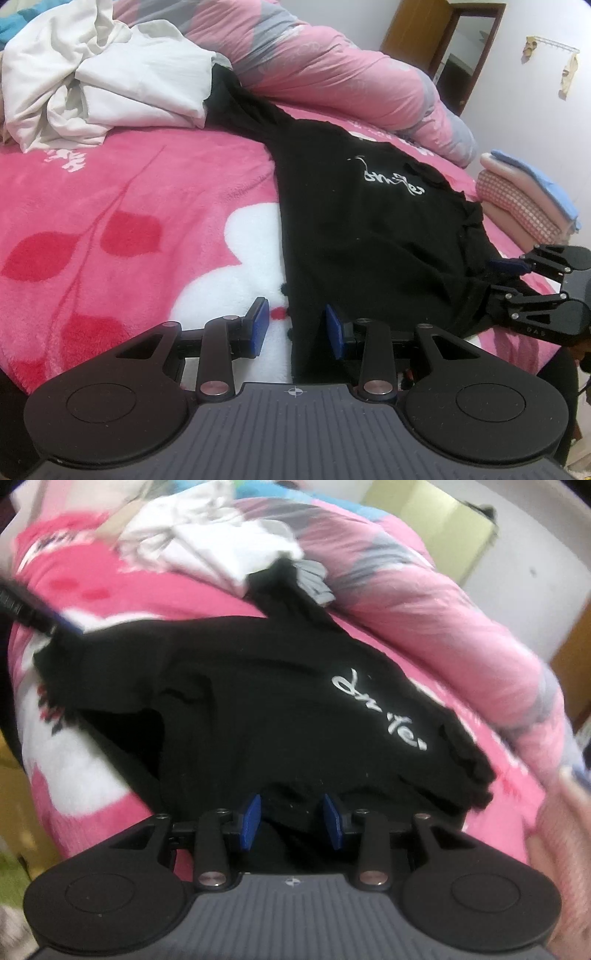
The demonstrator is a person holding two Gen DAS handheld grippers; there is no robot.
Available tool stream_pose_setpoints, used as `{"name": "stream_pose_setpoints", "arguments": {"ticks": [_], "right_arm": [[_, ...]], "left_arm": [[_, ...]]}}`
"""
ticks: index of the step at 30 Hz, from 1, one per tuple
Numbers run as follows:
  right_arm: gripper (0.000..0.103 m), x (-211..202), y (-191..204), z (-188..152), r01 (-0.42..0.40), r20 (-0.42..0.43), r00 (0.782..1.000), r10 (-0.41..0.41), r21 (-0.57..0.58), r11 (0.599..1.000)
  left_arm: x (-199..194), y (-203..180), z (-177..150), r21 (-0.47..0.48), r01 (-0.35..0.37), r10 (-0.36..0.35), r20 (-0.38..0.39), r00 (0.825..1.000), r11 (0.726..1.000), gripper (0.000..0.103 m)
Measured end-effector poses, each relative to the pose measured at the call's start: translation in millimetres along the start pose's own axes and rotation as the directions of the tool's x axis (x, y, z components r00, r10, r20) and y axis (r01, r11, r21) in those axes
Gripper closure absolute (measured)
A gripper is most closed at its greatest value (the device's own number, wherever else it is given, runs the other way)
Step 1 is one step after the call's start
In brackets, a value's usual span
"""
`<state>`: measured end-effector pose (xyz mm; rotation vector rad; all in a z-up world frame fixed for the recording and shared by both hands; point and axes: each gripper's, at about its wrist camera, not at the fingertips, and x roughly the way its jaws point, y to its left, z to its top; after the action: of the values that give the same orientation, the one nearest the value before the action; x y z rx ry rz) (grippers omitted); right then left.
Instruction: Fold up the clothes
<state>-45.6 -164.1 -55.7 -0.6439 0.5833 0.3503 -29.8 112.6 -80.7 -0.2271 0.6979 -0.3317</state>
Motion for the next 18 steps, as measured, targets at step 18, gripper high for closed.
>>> {"name": "stream_pose_setpoints", "arguments": {"ticks": [18], "right_arm": [[0.096,-105,-144,-125,-0.19,0.282,0.916,-0.285,0.931,0.311]], "left_arm": [[1,-1,2,0.014,-0.003,0.003,-0.014,1.0,1.0,0.067]]}}
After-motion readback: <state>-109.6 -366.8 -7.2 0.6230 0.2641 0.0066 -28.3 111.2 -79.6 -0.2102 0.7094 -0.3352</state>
